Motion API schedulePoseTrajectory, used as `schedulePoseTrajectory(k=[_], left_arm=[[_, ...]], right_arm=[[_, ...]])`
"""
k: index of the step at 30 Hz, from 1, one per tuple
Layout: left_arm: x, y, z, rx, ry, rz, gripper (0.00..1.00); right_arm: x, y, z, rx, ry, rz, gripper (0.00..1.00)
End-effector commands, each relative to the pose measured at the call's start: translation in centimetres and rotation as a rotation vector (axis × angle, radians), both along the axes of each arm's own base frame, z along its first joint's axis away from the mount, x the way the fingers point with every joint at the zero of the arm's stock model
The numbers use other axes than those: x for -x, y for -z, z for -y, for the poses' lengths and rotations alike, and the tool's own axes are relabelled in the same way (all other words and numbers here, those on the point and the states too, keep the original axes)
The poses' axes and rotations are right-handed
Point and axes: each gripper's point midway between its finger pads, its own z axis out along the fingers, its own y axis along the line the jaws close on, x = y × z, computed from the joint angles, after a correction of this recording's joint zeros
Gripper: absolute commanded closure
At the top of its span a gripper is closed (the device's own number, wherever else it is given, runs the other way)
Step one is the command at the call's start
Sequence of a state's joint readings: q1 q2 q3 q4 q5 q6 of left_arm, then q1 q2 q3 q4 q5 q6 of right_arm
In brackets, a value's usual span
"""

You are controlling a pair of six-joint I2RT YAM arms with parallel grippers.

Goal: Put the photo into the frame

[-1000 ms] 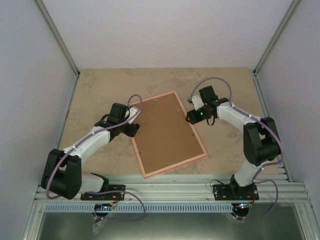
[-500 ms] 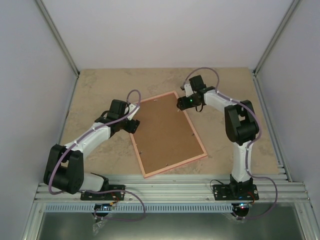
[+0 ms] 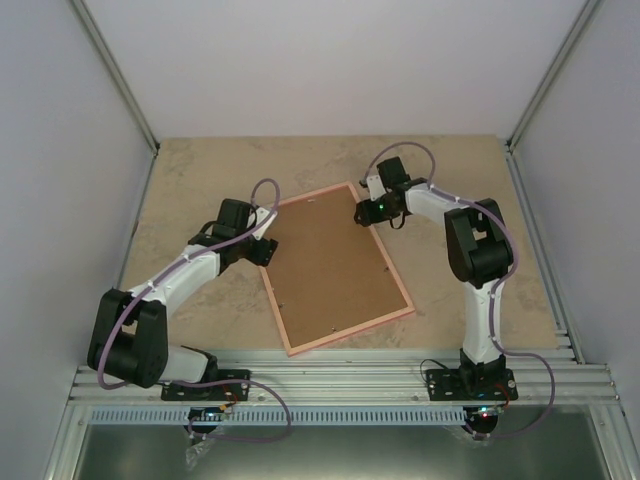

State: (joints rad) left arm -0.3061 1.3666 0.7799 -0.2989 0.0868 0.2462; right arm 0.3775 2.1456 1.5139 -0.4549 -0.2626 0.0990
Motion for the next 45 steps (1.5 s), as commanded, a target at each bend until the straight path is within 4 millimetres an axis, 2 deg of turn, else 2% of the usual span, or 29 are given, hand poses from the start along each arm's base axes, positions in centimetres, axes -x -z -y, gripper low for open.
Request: schedulePoseTrajectory(k=[1, 6, 21, 24, 28, 32, 36, 37, 42, 45], left_arm=[[-0.4, 0.1, -0.4, -0.002, -0.013, 0.006, 0.25], [-0.5, 0.1, -0.7, -0.013, -0.015, 0.011, 0.25], [-1.3, 0.0, -1.0, -0.022, -0.011, 0.019, 0.25], [-1.7, -0.7, -0.6, -0.007, -0.002, 0.028, 0.25], [-3.1, -2.5, 0.3, 0.028, 0.01, 0.05, 0.25], [-5.7, -3.6, 1.4, 0.057, 0.018, 0.056, 0.24], [-8.4, -3.6, 3.2, 0.071, 0.083, 0.029, 0.23], [-9.3, -4.2, 3.9, 0.085, 0.108, 0.035, 0.22], [-12.4, -2.7, 6.0, 0.091, 0.199, -0.027, 0.2], [-13.4, -1.6, 7.4, 0.113, 0.268, -0.082, 0.21]], right_arm=[[1.7, 2.4, 1.0, 0.055, -0.02, -0.051, 0.43], [1.6, 2.8, 1.8, 0.073, -0.012, -0.054, 0.58], [1.1, 1.9, 2.4, 0.093, -0.036, -0.025, 0.85], [1.3, 1.4, 2.1, 0.073, -0.04, -0.028, 0.84], [1.3, -0.2, 1.7, 0.042, -0.048, -0.001, 0.74], [0.9, -1.8, 1.6, 0.036, -0.053, 0.037, 0.7], [1.2, -2.5, 1.7, 0.028, -0.057, 0.043, 0.64], [1.4, -2.6, 1.7, 0.023, -0.059, 0.043, 0.63], [2.2, -2.1, 1.7, 0.028, -0.095, 0.028, 0.63], [2.6, -1.9, 1.8, 0.027, -0.102, 0.023, 0.63]])
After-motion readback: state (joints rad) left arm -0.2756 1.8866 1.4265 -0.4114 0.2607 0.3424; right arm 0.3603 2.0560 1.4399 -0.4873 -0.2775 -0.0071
